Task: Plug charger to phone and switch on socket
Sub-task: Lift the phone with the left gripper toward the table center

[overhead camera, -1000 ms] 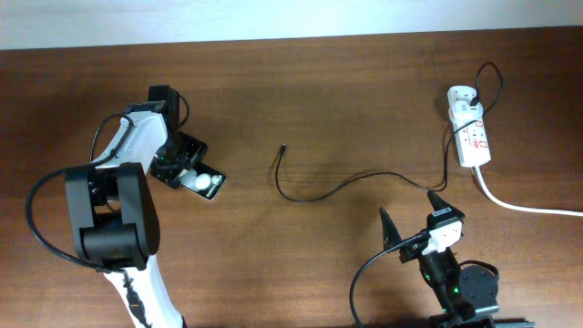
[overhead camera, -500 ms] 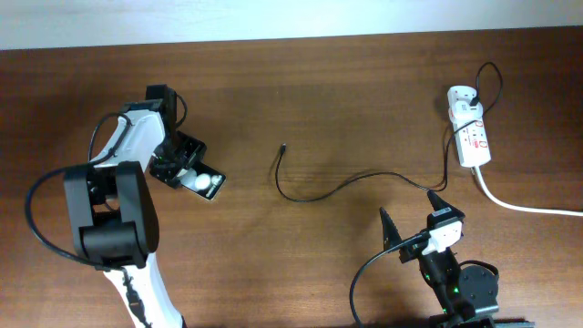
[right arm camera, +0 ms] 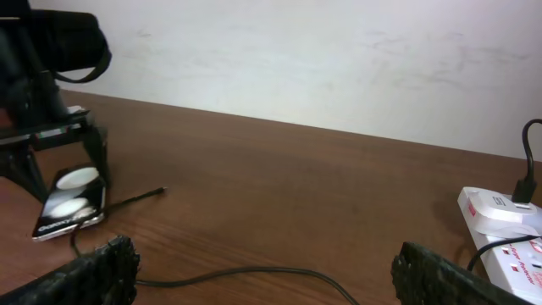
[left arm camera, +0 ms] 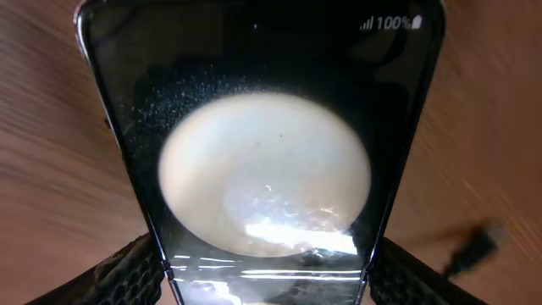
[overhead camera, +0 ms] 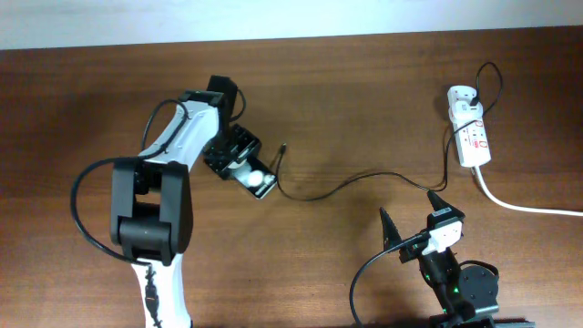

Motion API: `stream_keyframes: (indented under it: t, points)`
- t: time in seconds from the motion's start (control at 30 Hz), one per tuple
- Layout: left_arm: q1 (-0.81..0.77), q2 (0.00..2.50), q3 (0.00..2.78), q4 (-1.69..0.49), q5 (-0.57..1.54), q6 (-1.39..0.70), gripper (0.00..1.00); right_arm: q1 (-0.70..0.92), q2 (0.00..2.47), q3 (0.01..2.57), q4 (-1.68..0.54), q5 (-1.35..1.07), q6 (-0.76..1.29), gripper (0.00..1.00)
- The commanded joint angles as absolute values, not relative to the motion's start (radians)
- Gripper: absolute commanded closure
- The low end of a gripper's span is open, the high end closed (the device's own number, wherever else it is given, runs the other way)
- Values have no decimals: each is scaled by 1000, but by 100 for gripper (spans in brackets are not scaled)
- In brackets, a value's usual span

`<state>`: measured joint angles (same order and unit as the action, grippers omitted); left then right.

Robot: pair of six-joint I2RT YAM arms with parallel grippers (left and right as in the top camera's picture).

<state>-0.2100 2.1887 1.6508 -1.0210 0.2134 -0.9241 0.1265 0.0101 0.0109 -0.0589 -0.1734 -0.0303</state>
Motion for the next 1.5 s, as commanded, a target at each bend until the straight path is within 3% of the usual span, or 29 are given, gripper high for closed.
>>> stream_keyframes:
  t: [0.0,0.53,0.63,0.73,1.0,1.17,1.37,1.47]
  points:
    - [-244,2197,1736,-1064,346,-903,100,131,3,6,-64,-168,-25,1]
    - [-185,2197,1792,-1397,407,-597,100,131,3,6,-64,-168,-25,1]
    - [-194,2197,1792,-1397,498,-596,100,131,3,6,-64,-168,-25,1]
    - [-200,2197,1792,-1415,718,-596,100,131,3,6,-64,-172,-24,1]
    - [-200,2197,1792,-1640,862,-598,100,131,3,6,-64,-177,-5,1]
    - [-200,2197,1792,-1674,941,-578,100,131,4,6,-65,-179,221,1]
    - [-200,2197,1792,-1674,947,-521,100,131,59,6,-64,-185,228,1]
    - [-200,2197,1792,-1671,946,-521,100,131,134,6,-62,-221,622,1]
